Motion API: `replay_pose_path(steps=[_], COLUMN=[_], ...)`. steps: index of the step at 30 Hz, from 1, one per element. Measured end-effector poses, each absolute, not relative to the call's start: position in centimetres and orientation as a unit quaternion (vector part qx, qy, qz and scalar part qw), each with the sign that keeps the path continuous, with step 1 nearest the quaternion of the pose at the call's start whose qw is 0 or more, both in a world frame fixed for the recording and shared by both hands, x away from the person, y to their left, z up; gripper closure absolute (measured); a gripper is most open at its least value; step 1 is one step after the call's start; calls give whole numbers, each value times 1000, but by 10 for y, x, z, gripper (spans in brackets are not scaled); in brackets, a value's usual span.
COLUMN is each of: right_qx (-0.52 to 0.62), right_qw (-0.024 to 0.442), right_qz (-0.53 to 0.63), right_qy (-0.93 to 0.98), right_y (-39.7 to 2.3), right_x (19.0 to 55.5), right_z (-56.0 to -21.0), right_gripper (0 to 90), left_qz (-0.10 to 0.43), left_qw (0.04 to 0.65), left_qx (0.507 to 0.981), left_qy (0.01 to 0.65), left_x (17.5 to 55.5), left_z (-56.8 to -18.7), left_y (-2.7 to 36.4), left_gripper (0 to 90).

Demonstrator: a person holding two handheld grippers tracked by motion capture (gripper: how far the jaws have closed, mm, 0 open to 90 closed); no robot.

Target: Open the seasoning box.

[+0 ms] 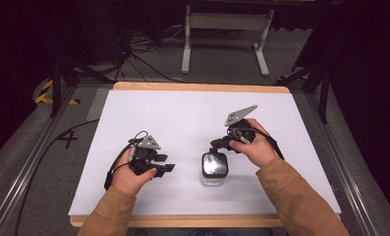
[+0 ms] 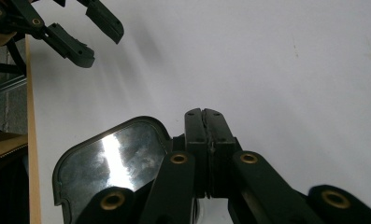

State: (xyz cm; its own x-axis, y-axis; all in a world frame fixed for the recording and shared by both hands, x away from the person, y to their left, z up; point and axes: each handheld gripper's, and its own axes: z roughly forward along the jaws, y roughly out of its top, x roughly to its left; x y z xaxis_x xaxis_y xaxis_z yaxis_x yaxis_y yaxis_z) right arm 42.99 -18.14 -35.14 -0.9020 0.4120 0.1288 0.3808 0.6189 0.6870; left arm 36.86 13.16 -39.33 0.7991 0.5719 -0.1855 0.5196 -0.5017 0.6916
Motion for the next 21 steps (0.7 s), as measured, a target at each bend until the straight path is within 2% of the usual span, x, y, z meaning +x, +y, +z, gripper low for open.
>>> replay_pose_path(steps=[7,14,18,21], right_qx=[221,222,223,223], right_qw=[19,20,22,23], right_qz=[378,378,377,378], right_qy=[899,899,899,898], right_y=[-182,-182,-181,-181], right_x=[430,430,430,429], right_z=[-352,-352,-352,-352], right_gripper=[899,899,900,899], left_qz=[33,24,19,8], left_qw=[390,393,402,412], left_qx=[866,874,875,876], left_qy=[312,285,268,252], left_x=[368,363,358,352], left_z=[-393,-390,-387,-382], left_y=[129,117,110,100], left_gripper=[529,572,614,682])
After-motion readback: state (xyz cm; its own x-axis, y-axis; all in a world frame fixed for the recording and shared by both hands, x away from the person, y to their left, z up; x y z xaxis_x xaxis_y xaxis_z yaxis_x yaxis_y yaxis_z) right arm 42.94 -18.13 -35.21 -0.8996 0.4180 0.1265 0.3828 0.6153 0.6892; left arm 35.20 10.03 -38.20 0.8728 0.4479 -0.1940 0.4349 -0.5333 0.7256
